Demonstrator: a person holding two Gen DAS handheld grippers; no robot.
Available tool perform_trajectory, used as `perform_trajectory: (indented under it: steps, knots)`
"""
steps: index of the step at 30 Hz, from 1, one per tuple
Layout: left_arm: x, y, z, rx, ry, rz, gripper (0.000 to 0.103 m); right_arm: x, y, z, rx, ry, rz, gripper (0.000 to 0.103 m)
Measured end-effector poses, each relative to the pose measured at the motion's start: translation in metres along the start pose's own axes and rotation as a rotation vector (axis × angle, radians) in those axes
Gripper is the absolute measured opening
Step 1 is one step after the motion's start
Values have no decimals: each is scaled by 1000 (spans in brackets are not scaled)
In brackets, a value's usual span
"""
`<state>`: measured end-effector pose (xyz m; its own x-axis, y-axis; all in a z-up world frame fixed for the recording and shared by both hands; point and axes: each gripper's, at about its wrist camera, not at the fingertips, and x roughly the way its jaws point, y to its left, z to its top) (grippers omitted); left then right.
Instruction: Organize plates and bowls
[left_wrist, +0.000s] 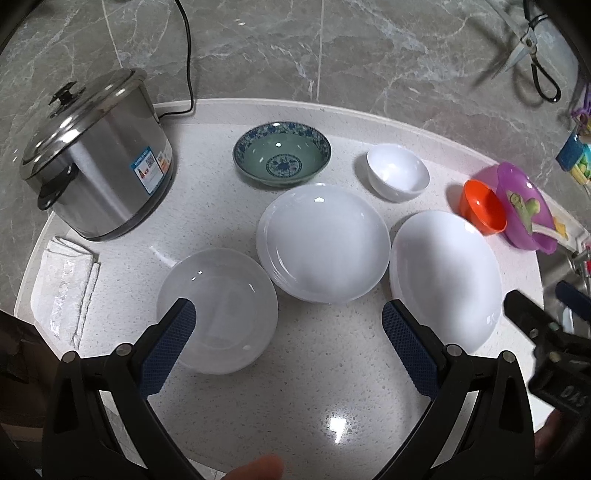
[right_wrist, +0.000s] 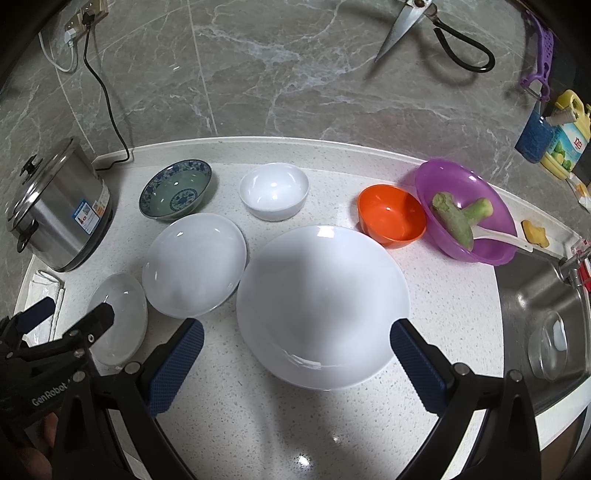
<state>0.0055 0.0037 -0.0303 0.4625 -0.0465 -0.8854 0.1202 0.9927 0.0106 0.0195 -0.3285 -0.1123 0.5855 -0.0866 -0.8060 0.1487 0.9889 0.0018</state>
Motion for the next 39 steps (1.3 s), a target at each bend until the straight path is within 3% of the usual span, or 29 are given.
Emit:
perform_trajectory:
  steps: [5, 8, 11, 14, 17, 20, 24, 29, 32, 37, 39]
  knots:
    - [26, -2, -14, 28, 70, -60, 101, -1, -1, -3, 4, -5, -22, 103]
    - [48, -8, -33, 34, 124, -182, 101, -1, -14, -8, 14, -18, -4, 103]
    - [70, -8, -50, -49, 183, -306, 101, 4, -42, -16, 41, -25, 40, 101]
    - [86, -23, -62, -1, 204, -335, 102, 19, -80, -20, 93, -4, 104, 95]
    - [95, -43, -66, 67, 166, -333, 102, 40, -118, -19, 145, 24, 199, 93]
    - [98, -60, -61, 63, 174, -337, 102, 59, -145, -16, 141, 40, 244, 92]
    - [111, -64, -45, -83, 183, -413, 102, 92, -177, -10, 142, 73, 338, 79]
    - [134, -68, -33, -169, 207, -396, 101, 127, -209, -13, 264, 115, 489, 77]
    - [139, -70, -31, -201, 191, -397, 100, 140, -223, -11, 331, 100, 529, 73]
    - [152, -77, -19, -209, 193, -404, 85, 157, -230, -6, 350, 110, 566, 64]
    - [157, -80, -15, -207, 202, -456, 78, 164, -229, -4, 348, 133, 601, 63]
